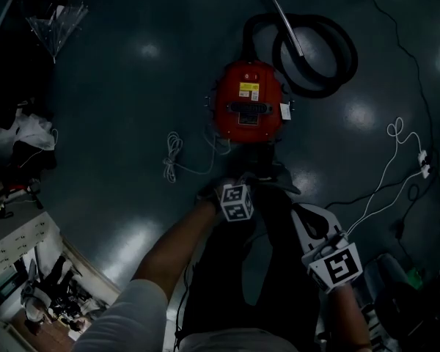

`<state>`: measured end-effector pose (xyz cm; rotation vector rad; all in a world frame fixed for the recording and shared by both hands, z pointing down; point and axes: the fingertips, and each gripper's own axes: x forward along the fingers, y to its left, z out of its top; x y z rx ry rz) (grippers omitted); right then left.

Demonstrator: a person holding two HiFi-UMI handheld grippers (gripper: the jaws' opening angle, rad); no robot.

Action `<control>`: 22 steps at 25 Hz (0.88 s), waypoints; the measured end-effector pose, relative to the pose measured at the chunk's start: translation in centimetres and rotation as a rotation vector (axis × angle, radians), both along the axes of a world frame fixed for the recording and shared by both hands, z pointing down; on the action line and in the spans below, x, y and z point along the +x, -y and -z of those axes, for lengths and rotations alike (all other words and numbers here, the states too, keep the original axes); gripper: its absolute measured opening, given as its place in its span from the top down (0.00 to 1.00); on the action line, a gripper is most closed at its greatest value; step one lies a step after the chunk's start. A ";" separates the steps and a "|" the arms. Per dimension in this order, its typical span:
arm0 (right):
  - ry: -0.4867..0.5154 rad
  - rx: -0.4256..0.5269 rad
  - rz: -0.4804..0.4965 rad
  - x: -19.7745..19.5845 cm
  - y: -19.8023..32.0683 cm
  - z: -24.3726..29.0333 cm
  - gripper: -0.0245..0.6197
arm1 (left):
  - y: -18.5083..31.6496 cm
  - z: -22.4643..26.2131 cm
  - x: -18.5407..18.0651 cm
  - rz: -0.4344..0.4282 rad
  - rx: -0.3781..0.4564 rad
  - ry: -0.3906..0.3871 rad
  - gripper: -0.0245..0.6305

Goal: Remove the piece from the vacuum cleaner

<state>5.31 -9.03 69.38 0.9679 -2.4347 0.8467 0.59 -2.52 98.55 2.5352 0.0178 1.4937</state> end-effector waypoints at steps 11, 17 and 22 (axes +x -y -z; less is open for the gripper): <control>-0.043 0.055 -0.007 -0.9 -1.9 11.5 0.94 | -3.7 19.2 -1.7 0.083 0.021 -0.074 0.92; -0.027 0.090 -0.051 -1.2 -4.4 20.0 0.94 | -6.5 32.4 -2.4 0.111 0.048 -0.116 0.92; -0.034 0.174 -0.060 -1.4 -6.6 27.4 0.94 | -8.8 42.4 -2.2 0.133 0.035 -0.176 0.92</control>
